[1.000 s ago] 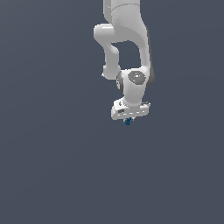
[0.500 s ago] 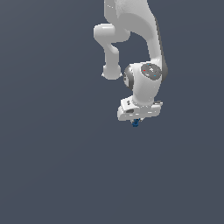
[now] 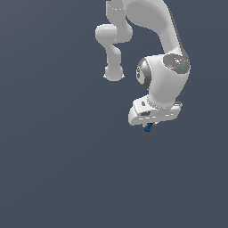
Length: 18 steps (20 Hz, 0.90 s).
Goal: Pick up the object and move it to a goal position.
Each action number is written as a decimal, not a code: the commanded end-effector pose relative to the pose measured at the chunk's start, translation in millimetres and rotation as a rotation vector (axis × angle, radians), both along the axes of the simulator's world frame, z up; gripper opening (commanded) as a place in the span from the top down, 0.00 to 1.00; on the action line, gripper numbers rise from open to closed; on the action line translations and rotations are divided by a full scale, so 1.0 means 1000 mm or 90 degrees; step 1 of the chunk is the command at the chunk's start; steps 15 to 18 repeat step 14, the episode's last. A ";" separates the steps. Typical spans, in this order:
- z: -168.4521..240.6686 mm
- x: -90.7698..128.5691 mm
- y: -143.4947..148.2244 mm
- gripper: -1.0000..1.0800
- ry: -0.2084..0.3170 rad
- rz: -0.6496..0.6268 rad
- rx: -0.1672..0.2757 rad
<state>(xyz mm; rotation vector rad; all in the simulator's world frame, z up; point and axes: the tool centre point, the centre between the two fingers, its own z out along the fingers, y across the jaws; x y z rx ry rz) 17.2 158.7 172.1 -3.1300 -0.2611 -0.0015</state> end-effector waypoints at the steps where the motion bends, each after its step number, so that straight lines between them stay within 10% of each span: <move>1: 0.009 0.008 0.005 1.00 0.001 0.000 0.000; 18: 0.026 0.026 0.016 1.00 0.001 0.000 0.000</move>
